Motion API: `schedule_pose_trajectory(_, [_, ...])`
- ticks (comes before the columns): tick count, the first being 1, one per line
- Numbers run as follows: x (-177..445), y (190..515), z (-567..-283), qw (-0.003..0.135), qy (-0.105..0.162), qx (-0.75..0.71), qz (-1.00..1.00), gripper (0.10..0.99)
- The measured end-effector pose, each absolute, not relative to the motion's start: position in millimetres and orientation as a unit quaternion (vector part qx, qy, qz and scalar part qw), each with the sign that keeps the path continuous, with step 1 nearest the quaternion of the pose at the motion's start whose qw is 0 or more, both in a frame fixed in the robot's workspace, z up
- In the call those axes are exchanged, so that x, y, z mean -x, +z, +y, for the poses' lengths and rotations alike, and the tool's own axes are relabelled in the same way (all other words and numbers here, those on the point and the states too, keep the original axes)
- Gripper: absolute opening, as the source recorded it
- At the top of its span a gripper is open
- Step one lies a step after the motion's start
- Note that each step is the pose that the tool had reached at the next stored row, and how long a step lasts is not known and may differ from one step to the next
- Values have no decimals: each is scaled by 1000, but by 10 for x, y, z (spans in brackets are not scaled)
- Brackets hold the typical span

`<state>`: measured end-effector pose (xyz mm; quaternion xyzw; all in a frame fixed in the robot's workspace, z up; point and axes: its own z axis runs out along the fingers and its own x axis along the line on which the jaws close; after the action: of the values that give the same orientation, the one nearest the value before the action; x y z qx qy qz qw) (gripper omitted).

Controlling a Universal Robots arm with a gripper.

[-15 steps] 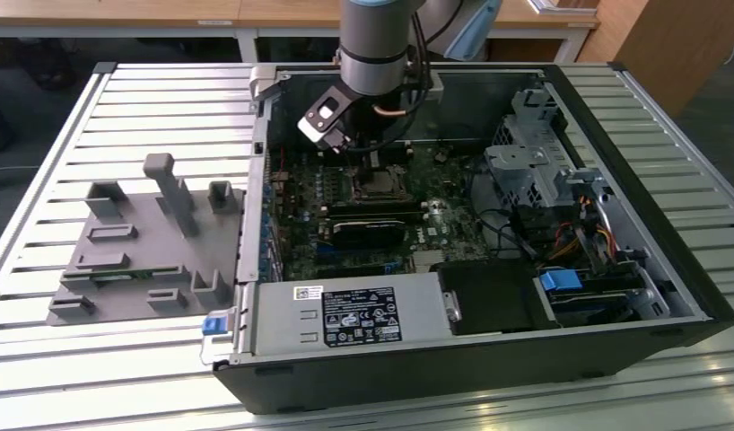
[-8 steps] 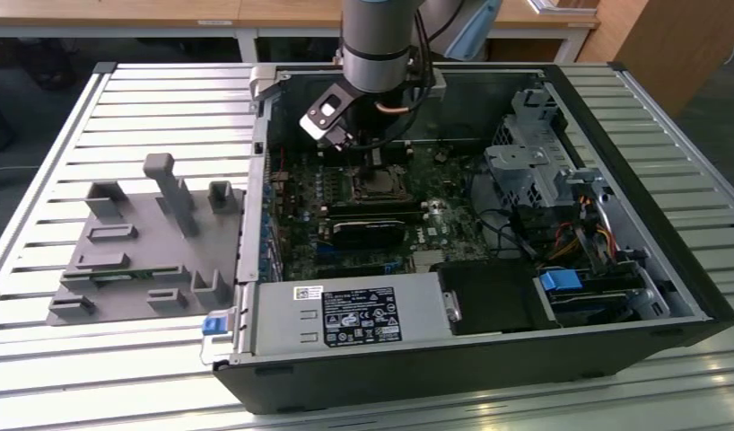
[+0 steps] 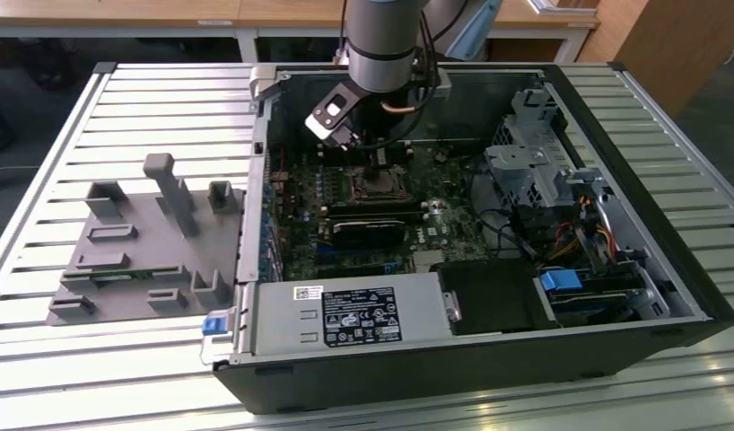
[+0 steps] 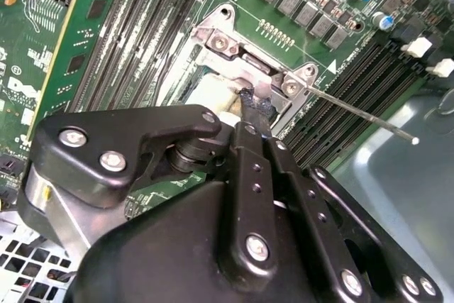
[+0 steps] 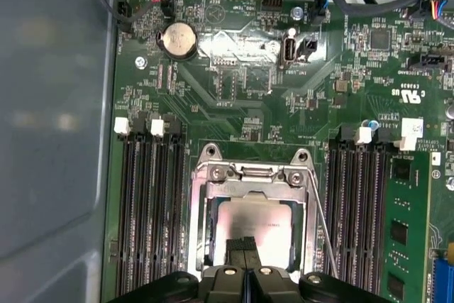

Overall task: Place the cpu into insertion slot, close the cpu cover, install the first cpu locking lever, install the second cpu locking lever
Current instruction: 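Close the cpu cover, then install the first cpu locking lever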

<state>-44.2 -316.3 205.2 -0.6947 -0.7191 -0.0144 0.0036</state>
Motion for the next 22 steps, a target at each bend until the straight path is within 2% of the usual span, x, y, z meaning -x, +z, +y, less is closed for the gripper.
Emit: schedule_pose_trajectory(22, [414, 2095, -3163, 4, -14, 695, -719, 106])
